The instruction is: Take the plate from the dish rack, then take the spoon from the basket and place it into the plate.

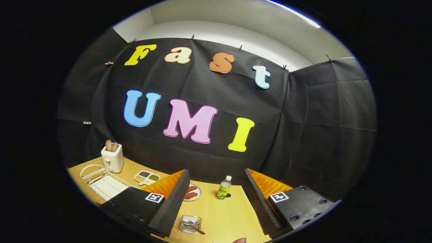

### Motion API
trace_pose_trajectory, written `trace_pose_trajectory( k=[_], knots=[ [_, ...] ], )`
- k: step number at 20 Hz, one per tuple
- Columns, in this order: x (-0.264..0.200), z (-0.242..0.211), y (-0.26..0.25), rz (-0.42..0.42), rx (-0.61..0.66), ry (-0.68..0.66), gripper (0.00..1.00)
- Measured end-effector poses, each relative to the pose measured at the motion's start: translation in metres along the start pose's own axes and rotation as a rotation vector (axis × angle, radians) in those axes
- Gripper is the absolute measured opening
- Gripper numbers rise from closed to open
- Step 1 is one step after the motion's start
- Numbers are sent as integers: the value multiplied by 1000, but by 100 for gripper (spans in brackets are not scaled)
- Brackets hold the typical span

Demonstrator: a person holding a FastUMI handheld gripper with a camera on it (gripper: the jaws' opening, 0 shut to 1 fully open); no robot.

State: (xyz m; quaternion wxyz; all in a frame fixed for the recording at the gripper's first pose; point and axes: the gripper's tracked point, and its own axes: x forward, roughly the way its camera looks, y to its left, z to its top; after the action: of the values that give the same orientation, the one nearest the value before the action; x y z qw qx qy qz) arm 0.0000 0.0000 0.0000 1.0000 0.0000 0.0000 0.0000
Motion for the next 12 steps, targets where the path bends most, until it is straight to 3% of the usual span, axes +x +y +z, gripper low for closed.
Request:
trace_pose_trajectory(
  k=[12],
  knots=[
    [2, 2, 13, 23, -4, 8, 97]
  ],
)
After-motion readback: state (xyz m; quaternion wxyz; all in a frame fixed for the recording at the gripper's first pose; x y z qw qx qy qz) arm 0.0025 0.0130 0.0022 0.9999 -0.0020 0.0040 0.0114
